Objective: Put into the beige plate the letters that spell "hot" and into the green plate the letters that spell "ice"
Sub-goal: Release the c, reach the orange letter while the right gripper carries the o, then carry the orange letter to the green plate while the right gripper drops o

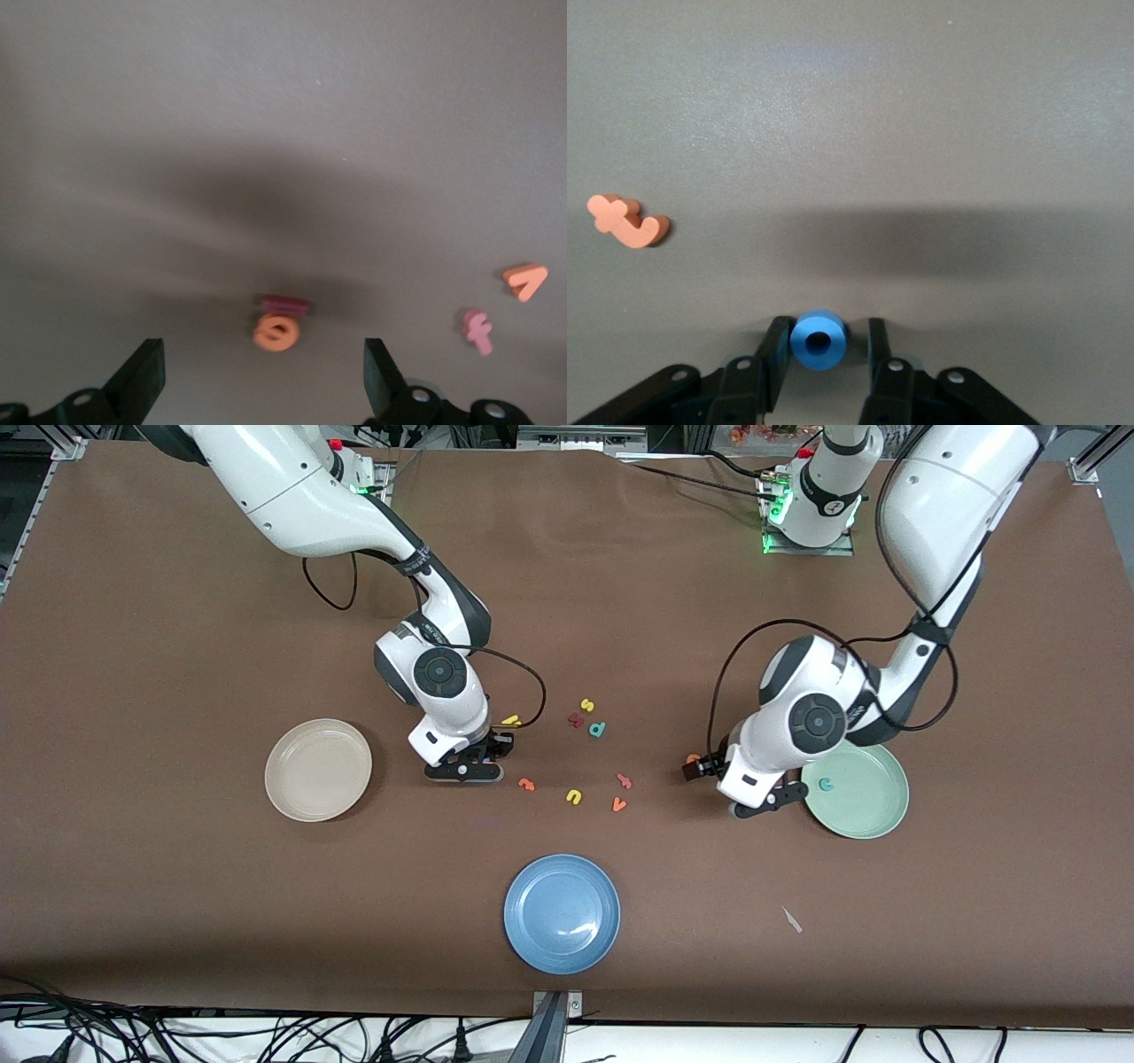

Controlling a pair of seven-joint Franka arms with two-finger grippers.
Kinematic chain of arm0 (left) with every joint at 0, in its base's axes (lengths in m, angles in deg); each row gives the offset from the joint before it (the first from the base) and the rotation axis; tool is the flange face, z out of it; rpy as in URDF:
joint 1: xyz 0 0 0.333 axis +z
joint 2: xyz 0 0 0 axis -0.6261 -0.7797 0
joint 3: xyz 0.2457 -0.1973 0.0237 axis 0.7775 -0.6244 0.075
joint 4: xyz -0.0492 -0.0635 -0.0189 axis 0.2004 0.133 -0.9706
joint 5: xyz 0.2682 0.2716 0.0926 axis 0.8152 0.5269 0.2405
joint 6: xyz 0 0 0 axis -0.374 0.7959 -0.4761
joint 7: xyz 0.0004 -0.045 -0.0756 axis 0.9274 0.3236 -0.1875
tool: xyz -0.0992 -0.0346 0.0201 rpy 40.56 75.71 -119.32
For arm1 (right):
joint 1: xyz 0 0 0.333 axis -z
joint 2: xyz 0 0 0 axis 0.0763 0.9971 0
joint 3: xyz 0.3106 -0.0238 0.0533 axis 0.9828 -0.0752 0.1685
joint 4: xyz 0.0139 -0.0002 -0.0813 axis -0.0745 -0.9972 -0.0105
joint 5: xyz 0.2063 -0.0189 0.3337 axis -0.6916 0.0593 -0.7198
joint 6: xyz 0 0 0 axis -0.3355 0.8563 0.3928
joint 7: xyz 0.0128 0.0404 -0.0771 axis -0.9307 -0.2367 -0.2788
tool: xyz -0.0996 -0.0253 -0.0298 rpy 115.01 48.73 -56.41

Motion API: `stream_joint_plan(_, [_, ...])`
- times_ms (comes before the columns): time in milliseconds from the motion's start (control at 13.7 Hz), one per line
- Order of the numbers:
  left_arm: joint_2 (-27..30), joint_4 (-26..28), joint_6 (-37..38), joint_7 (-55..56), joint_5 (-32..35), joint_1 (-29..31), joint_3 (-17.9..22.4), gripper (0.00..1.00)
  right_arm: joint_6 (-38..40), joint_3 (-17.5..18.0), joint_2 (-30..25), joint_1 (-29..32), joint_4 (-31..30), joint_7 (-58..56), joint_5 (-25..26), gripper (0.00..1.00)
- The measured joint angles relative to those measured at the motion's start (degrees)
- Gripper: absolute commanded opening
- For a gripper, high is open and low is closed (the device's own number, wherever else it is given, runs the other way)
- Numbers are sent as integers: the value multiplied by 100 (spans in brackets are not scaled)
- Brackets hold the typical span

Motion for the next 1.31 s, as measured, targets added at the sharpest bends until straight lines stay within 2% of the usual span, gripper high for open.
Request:
stream_joint_plan(438, [-354, 5, -250, 253, 5, -148, 54, 85, 161, -50, -147, 72, 25, -240, 1, 24])
stream_joint_plan(511, [-367, 14, -251, 256, 32, -150, 56, 84, 366, -59, -263, 159, 36, -468, 1, 24])
stream_joint_plan(584, [-369, 33, -251, 262, 102, -150, 57, 77, 596, -64, -408, 287, 45, -776, -25, 24])
stream_joint_plan(657, [-370, 63, -250, 267, 175, -152, 58, 74, 825, -67, -576, 441, 48, -1152, -144, 24])
stream_joint_plan(803, [-374, 109, -250, 276, 255, -170, 58, 74, 1259, -117, -915, 740, 51, -2096, -582, 24])
stream_joint_plan(876, [-375, 117, -250, 276, 262, -189, 58, 72, 1482, -208, -1077, 862, 47, -2571, -709, 24])
stream_joint_plan(1168, [-376, 194, -246, 281, 264, -267, 62, 45, 1892, -759, -1547, 1252, -170, -4236, -898, 25])
stream_joint_plan(1241, [-376, 204, -246, 284, 264, -276, 64, 44, 1899, -884, -1620, 1338, -294, -4547, -903, 27])
stream_joint_plan(1314, [-376, 207, -246, 286, 264, -278, 65, 41, 1899, -990, -1678, 1412, -426, -4802, -906, 37])
